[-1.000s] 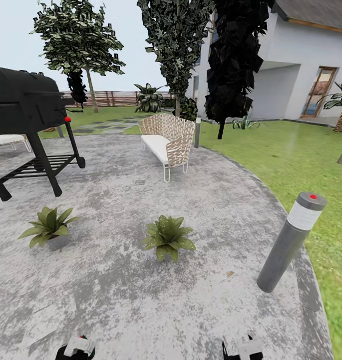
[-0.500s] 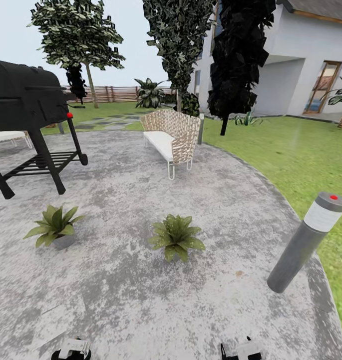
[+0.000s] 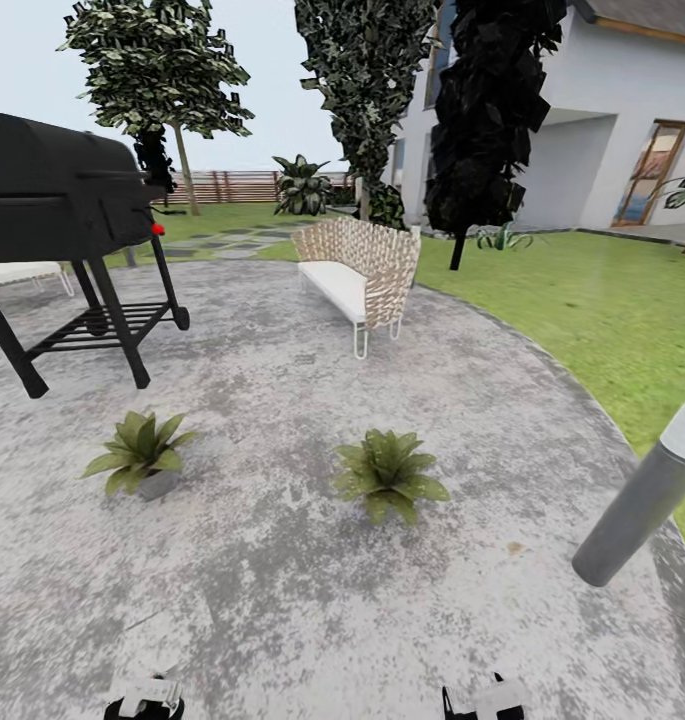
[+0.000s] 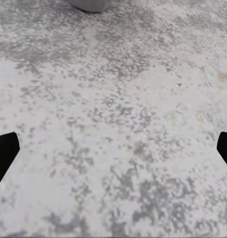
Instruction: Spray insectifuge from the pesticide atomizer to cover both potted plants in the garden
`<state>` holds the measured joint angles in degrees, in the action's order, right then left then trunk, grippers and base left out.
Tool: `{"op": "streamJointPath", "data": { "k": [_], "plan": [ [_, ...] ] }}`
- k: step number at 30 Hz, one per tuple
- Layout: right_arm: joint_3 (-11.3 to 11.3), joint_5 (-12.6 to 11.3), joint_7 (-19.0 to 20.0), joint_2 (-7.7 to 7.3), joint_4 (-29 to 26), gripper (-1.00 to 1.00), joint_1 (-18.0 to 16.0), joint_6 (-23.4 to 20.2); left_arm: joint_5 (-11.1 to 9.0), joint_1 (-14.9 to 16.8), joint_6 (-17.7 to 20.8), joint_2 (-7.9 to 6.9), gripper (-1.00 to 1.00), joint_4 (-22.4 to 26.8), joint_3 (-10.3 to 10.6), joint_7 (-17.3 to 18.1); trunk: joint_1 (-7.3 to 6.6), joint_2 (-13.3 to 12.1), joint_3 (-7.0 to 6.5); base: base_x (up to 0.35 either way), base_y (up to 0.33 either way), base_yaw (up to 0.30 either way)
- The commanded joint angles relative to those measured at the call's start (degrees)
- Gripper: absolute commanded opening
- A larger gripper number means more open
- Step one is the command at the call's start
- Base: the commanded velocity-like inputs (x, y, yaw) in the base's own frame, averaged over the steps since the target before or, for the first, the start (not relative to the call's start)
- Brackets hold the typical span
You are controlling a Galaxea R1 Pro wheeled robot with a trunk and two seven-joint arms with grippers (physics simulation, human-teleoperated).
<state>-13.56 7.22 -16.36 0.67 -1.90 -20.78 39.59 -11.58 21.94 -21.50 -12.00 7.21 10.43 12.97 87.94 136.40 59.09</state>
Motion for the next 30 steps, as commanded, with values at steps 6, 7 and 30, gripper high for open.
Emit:
{"op": "streamJointPath", "data": {
  "k": [6,7,30],
  "plan": [
    [-0.1,0.6,-0.6,0.01,0.1,1.0,0.0,0.0,-0.6,0.0,-0.1,0.13,-1.0,-0.1,0.4,0.3,0.0,0.0,0.05,0.078,0.338,0.0],
    [-0.1,0.6,-0.6,0.02,0.1,1.0,0.0,0.0,-0.6,0.0,-0.1,0.17,-1.0,-0.1,0.4,0.3,0.0,0.0,0.05,0.074,0.338,0.0],
    [-0.2,0.5,-0.6,0.16,0.0,1.0,0.0,0.0,-0.5,0.0,0.0,0.22,-1.0,0.4,0.5,0.3,0.0,0.0,0.05,0.007,0.338,0.0]
  ]
}}
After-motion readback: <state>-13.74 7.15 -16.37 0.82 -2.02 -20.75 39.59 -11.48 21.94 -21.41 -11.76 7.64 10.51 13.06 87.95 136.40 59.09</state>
